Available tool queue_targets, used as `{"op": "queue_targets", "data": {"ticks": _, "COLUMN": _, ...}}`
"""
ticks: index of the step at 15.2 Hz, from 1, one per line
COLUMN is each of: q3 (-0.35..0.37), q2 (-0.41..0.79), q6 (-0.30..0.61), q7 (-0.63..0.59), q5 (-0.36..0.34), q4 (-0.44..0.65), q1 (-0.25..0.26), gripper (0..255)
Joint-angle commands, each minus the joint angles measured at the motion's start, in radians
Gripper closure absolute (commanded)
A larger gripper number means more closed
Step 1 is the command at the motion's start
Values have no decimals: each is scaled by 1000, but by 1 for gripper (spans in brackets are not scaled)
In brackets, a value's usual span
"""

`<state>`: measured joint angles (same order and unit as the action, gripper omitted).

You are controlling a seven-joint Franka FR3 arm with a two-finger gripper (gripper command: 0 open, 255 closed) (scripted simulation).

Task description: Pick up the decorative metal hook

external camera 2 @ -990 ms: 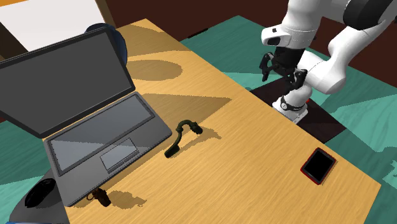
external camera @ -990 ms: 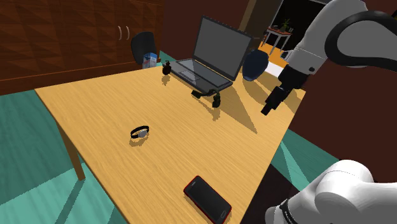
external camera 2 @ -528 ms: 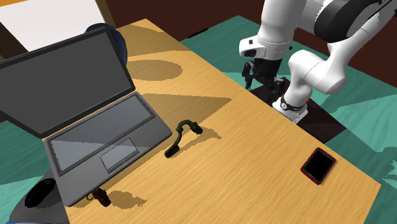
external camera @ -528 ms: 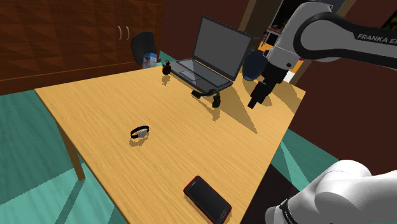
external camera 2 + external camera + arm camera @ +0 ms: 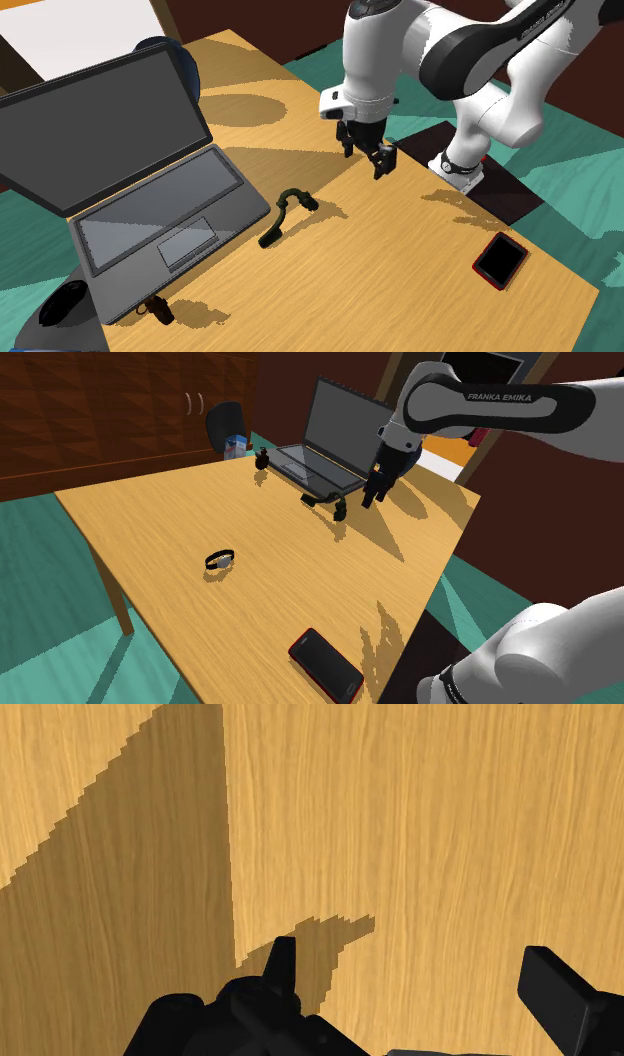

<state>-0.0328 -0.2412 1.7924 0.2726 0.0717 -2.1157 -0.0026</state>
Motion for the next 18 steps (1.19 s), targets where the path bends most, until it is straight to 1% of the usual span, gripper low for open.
{"op": "queue_targets", "data": {"ticks": 1, "q3": -7, "q2": 92, "q6": 1, "q7": 24, "q5": -3, "q4": 78, "q1": -2, "gripper": 0}}
{"op": "queue_targets", "data": {"ticks": 6, "q3": -12, "q2": 313, "q6": -14, "q7": 69, "q5": -7, "q4": 284, "q1": -4, "gripper": 0}}
{"op": "queue_targets", "data": {"ticks": 11, "q3": -11, "q2": 545, "q6": -67, "q7": 107, "q5": -10, "q4": 538, "q1": -10, "gripper": 0}}
{"op": "queue_targets", "data": {"ticks": 15, "q3": -7, "q2": 751, "q6": -144, "q7": 131, "q5": -15, "q4": 799, "q1": -16, "gripper": 0}}
{"op": "queue_targets", "data": {"ticks": 18, "q3": -3, "q2": 931, "q6": -235, "q7": 145, "q5": -19, "q4": 1054, "q1": -20, "gripper": 0}}
